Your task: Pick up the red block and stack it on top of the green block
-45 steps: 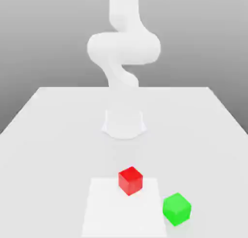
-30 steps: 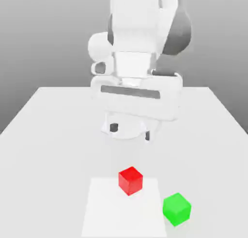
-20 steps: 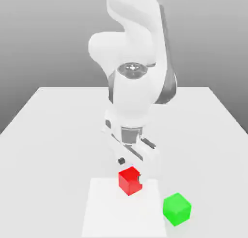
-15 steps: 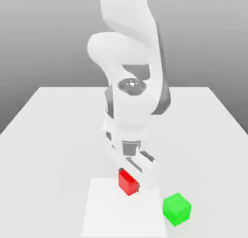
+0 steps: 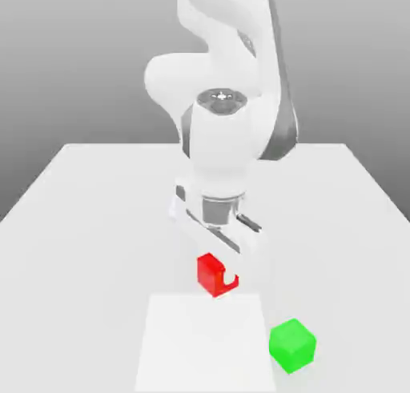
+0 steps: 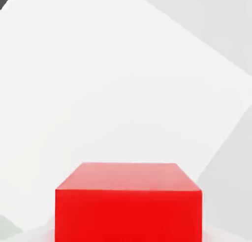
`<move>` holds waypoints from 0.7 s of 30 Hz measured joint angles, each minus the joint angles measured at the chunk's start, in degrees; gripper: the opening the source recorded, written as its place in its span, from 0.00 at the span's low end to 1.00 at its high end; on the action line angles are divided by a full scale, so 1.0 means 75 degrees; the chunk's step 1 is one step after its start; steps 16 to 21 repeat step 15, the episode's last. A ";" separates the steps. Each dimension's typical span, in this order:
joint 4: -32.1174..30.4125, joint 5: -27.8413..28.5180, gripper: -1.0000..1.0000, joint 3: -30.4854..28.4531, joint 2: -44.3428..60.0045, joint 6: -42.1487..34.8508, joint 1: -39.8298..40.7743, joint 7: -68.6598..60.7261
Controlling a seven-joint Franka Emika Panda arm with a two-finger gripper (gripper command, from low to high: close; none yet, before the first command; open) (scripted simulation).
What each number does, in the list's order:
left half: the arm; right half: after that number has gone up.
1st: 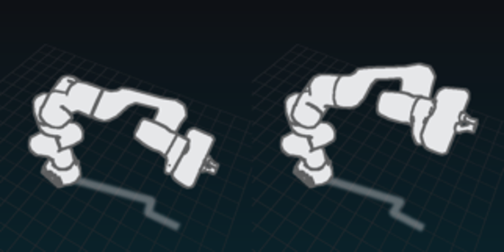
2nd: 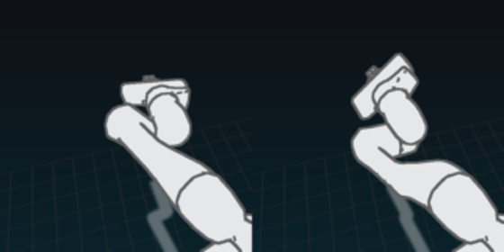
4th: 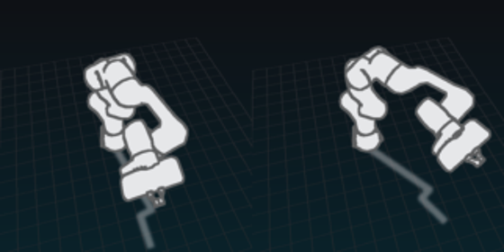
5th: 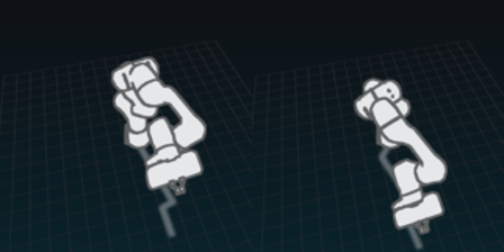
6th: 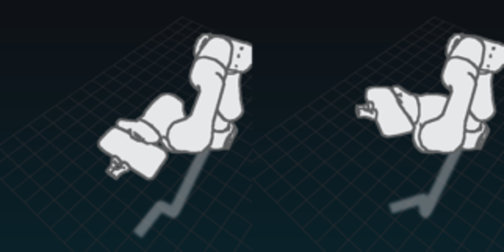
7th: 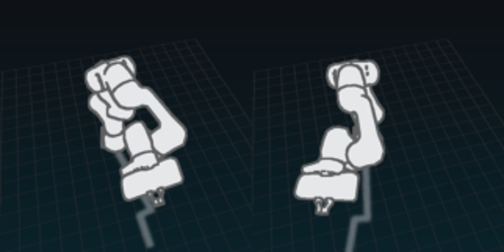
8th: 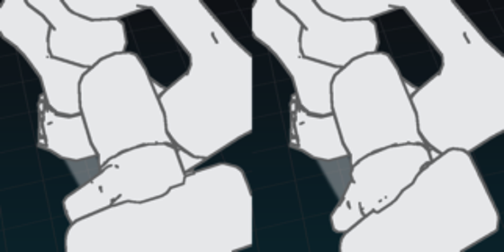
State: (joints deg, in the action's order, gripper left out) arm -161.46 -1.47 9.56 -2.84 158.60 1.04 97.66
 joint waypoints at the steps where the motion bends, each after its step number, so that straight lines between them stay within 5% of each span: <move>1: 0.0263 0.0038 0.00 0.0059 0.0099 -0.0170 -0.0145 -0.0203; 6: 0.1623 0.0300 0.00 0.0368 0.0644 -0.0981 -0.0754 -0.1202; 11: 0.1939 0.0909 0.00 0.0166 0.1801 -0.0150 -0.0909 -0.0989; 12: 0.1953 0.1030 1.00 0.0089 0.2042 0.0067 -0.0967 -0.0906; 21: 0.1953 0.1030 1.00 0.0089 0.2042 0.0067 -0.0967 -0.0906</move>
